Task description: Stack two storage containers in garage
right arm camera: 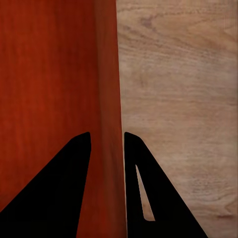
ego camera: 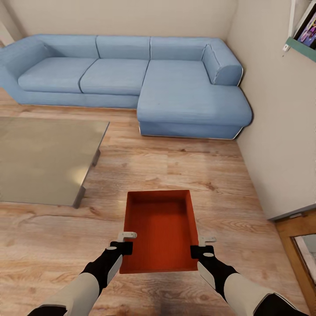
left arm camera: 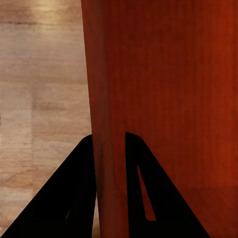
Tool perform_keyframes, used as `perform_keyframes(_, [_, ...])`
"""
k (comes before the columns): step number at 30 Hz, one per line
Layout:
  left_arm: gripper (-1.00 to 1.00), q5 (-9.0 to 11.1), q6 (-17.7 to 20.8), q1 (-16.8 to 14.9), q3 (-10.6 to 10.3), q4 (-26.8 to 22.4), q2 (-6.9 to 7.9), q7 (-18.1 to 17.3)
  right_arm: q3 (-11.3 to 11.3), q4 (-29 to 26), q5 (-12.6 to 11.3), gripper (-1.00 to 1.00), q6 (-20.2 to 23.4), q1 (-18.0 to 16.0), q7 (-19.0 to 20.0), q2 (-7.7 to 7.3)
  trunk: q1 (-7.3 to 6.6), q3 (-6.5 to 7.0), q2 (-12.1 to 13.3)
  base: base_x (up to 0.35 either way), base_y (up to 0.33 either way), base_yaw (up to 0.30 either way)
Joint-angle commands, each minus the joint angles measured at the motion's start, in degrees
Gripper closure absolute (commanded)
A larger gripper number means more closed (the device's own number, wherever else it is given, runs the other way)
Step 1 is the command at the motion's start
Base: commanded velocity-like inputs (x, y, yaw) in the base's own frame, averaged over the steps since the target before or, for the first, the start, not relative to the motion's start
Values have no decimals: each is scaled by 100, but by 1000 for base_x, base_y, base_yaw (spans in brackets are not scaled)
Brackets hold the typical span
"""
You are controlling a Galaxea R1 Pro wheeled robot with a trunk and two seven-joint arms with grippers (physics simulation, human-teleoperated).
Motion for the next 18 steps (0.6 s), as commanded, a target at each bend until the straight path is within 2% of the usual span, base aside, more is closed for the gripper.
perform_keyframes(1, [100,-82,42,1,17,-4,4,55,4,-3,37,100,-10,-4,-51,-12,-23,16,40,0,0,0])
perform_keyframes(18, [100,-80,44,1,17,-4,3,61,3,-9,20,100,7,-4,-121,13,-396,343,722,0,0,0])
